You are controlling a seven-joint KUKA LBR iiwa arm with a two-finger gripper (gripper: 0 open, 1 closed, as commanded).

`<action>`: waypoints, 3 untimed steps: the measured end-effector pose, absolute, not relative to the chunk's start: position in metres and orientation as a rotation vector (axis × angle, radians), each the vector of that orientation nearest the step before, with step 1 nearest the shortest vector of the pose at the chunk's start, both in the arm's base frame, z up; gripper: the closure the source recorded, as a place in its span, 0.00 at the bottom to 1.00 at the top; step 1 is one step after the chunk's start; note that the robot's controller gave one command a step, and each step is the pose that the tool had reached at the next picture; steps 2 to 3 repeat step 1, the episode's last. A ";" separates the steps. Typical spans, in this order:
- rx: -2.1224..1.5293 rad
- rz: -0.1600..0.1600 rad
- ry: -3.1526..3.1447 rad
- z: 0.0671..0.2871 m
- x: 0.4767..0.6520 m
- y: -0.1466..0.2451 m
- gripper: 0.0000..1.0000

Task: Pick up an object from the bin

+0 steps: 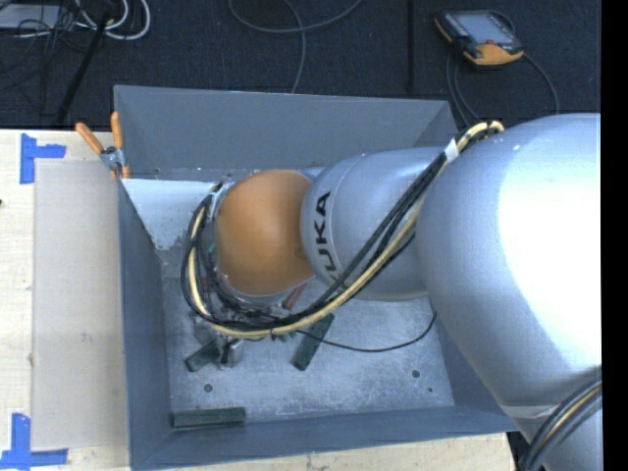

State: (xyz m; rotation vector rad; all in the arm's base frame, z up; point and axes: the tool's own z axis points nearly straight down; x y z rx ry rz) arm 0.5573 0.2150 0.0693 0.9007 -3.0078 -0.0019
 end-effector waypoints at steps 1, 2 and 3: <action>0.957 -0.001 -2.994 0.210 0.581 0.189 1.00; 0.957 -0.001 -2.994 0.210 0.581 0.189 1.00; 0.957 -0.001 -2.994 0.210 0.581 0.189 1.00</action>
Offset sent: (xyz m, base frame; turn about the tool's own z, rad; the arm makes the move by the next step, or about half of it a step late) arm 0.0000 0.0000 0.0000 0.0000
